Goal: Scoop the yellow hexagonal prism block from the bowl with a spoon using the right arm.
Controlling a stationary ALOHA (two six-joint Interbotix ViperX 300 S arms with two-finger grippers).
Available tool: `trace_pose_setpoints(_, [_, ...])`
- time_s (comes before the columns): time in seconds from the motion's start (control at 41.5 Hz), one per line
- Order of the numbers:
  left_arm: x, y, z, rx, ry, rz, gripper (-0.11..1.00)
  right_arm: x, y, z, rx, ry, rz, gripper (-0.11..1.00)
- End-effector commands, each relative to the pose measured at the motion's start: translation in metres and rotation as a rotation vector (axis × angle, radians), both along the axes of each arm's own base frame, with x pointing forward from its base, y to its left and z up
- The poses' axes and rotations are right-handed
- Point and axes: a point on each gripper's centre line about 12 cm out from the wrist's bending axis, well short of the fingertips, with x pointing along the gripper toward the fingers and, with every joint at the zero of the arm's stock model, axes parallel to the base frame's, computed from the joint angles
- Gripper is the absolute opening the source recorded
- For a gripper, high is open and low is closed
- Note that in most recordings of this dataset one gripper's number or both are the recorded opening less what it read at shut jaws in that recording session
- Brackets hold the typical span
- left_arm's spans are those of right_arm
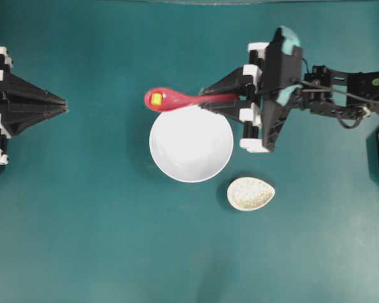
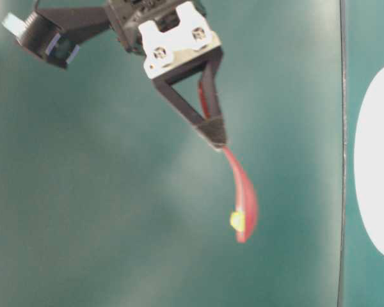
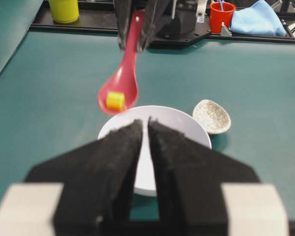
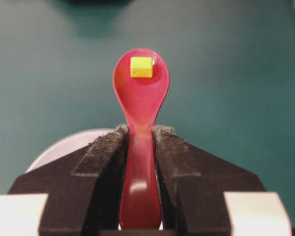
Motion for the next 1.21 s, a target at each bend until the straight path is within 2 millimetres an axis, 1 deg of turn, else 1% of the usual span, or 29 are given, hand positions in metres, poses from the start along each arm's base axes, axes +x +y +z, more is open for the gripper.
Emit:
trace_pose_setpoints(0.0, [0.002,0.001,0.010,0.003,-0.024,0.003,0.14,-0.006,0.000,0.022,-0.018,-0.089,-0.006,0.26])
trace_pose_setpoints(0.241, [0.002,0.001,0.010,0.003,-0.024,0.003,0.14,-0.023,0.000,0.036,-0.028,-0.163,-0.017,0.26])
trace_pose_setpoints(0.507, [0.002,0.001,0.010,0.003,-0.029,0.002,0.14,-0.034,0.002,0.039,-0.022,-0.178,-0.017,0.26])
trace_pose_setpoints(1.182, [0.002,0.001,0.010,0.003,-0.029,0.002,0.14,-0.035,0.002,0.040,-0.020,-0.180,-0.017,0.26])
